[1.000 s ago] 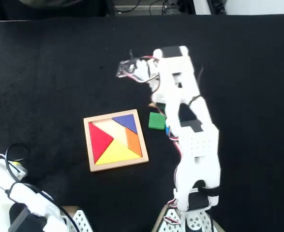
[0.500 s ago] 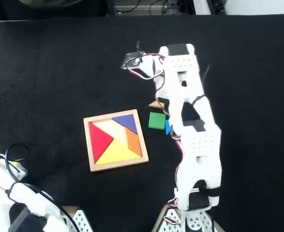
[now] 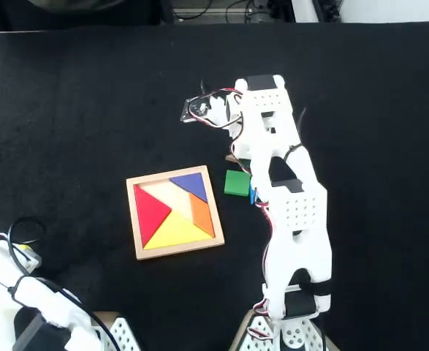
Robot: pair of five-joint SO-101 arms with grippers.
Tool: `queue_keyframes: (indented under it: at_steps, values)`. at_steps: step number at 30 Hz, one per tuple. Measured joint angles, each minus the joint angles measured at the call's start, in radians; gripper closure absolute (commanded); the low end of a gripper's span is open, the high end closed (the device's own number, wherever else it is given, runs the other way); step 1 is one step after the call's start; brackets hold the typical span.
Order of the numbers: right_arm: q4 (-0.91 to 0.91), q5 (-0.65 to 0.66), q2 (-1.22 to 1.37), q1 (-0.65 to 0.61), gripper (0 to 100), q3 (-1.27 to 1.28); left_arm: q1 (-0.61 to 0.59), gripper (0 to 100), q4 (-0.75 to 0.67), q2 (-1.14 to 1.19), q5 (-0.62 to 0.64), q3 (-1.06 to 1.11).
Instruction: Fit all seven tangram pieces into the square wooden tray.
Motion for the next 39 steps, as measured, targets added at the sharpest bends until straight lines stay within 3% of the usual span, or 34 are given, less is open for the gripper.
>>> queue_keyframes:
  at_steps: [4,13,23,29,35,39]
  values:
    - [0.002,0.0,0.009,-0.002,79.1,0.0,0.0,80,0.0,0.0,0.0,0.0]
    - [-0.084,0.0,0.029,-0.002,98.8,-0.011,0.0,80,0.0,0.0,0.0,0.0]
    - [-0.018,-0.072,0.048,0.04,98.5,-0.176,0.0,80,0.0,0.0,0.0,0.0]
    - [0.078,-0.206,0.048,0.098,85.8,-0.354,0.0,80,0.0,0.0,0.0,0.0]
    - [0.103,-0.23,0.051,0.161,84.5,-0.353,0.0,80,0.0,0.0,0.0,0.0]
    - [0.109,-0.216,0.057,0.157,77.7,-0.227,0.0,80,0.0,0.0,0.0,0.0]
